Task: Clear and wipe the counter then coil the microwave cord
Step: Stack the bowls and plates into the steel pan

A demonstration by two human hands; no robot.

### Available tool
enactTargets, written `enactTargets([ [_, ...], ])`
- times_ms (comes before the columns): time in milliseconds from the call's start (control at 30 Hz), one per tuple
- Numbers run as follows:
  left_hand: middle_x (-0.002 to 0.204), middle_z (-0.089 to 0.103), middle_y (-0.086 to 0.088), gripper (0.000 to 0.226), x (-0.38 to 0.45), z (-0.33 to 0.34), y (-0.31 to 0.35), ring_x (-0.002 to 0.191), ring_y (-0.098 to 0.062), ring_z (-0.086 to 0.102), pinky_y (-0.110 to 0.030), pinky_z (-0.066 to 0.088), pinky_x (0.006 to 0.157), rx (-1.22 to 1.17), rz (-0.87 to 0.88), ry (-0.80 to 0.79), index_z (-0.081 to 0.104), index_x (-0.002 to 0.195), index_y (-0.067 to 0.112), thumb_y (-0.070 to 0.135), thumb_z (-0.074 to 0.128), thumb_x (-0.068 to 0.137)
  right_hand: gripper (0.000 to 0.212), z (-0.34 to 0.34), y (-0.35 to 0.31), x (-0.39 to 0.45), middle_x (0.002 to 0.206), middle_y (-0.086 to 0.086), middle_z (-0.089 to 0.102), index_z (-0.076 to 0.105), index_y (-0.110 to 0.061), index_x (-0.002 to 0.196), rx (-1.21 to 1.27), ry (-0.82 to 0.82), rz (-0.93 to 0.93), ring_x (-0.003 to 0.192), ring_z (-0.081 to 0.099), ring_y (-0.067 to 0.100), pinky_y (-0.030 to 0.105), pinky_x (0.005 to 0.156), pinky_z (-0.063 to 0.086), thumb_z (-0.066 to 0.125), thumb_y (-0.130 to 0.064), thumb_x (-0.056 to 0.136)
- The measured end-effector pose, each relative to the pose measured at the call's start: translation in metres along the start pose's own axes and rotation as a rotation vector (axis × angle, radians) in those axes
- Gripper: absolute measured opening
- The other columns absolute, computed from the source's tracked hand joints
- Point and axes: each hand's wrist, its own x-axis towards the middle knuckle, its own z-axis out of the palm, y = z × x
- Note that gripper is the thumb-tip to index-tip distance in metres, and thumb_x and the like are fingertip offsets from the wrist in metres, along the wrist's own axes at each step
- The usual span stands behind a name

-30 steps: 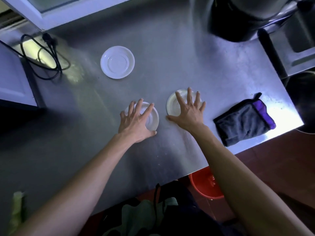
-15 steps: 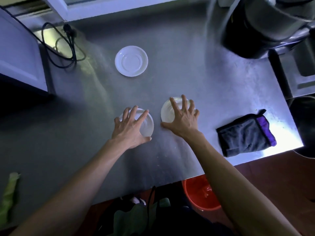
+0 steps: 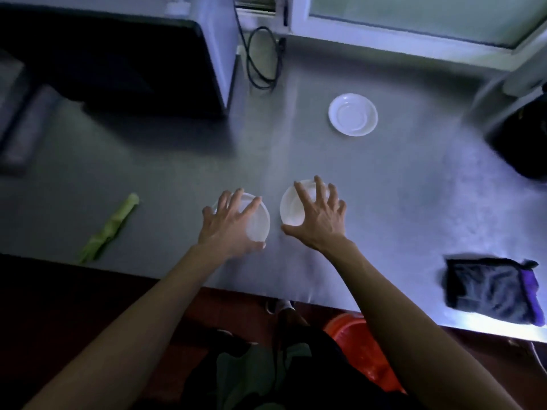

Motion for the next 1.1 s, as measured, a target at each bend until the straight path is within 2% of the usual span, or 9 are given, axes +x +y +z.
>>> enactTargets([
  [167, 0.161, -0.001, 0.000, 0.108, -0.076, 0.008, -0.071, 0.147, -0.030, 0.000, -0.063, 0.022, 0.108, -0.064, -0.114, -0.015, 0.008, 0.150, 0.044, 0.081, 0.059, 0.062, 0.111, 0.003, -0.082, -0.028, 0.164, 0.007, 0.003, 0.010, -0.043, 0.153, -0.069, 0.035, -0.156, 0.146, 0.009, 0.043, 0.062, 0.109, 0.027, 0.064, -0.079, 0.064],
  [567, 0.161, -0.003, 0.001, 0.110, -0.250, 0.026, -0.238, 0.148, -0.028, -0.004, -0.063, 0.019, 0.110, -0.185, -0.451, 0.171, 0.000, 0.149, 0.048, 0.086, 0.052, 0.060, 0.112, 0.020, -0.308, -0.088, 0.166, 0.005, -0.005, 0.006, -0.041, 0.156, -0.158, 0.020, -0.493, 0.148, 0.004, 0.043, 0.061, 0.112, 0.026, 0.066, -0.079, 0.068],
  [700, 0.163, -0.006, 0.002, 0.110, -0.292, 0.037, -0.276, 0.149, -0.027, -0.006, -0.062, 0.021, 0.109, -0.219, -0.575, 0.219, 0.001, 0.150, 0.048, 0.086, 0.052, 0.060, 0.108, 0.023, -0.365, -0.095, 0.166, 0.006, 0.000, 0.012, -0.039, 0.157, -0.176, 0.034, -0.610, 0.148, 0.008, 0.042, 0.059, 0.110, 0.030, 0.064, -0.078, 0.070],
  [900, 0.163, -0.005, -0.001, 0.112, -0.322, 0.050, -0.324, 0.150, -0.029, -0.002, -0.063, 0.023, 0.108, -0.256, -0.673, 0.223, -0.003, 0.151, 0.047, 0.085, 0.053, 0.061, 0.110, 0.031, -0.435, -0.090, 0.166, 0.005, -0.004, 0.011, -0.040, 0.157, -0.177, -0.018, -0.704, 0.150, 0.004, 0.041, 0.066, 0.112, 0.022, 0.066, -0.077, 0.069],
  [1100, 0.162, -0.006, -0.001, 0.111, -0.306, 0.051, -0.381, 0.149, -0.029, -0.003, -0.061, 0.024, 0.108, -0.202, -0.684, 0.151, -0.001, 0.152, 0.045, 0.083, 0.053, 0.063, 0.110, 0.045, -0.494, -0.048, 0.167, 0.006, -0.002, 0.011, -0.039, 0.157, -0.148, -0.021, -0.759, 0.150, 0.005, 0.043, 0.065, 0.112, 0.023, 0.065, -0.078, 0.069],
])
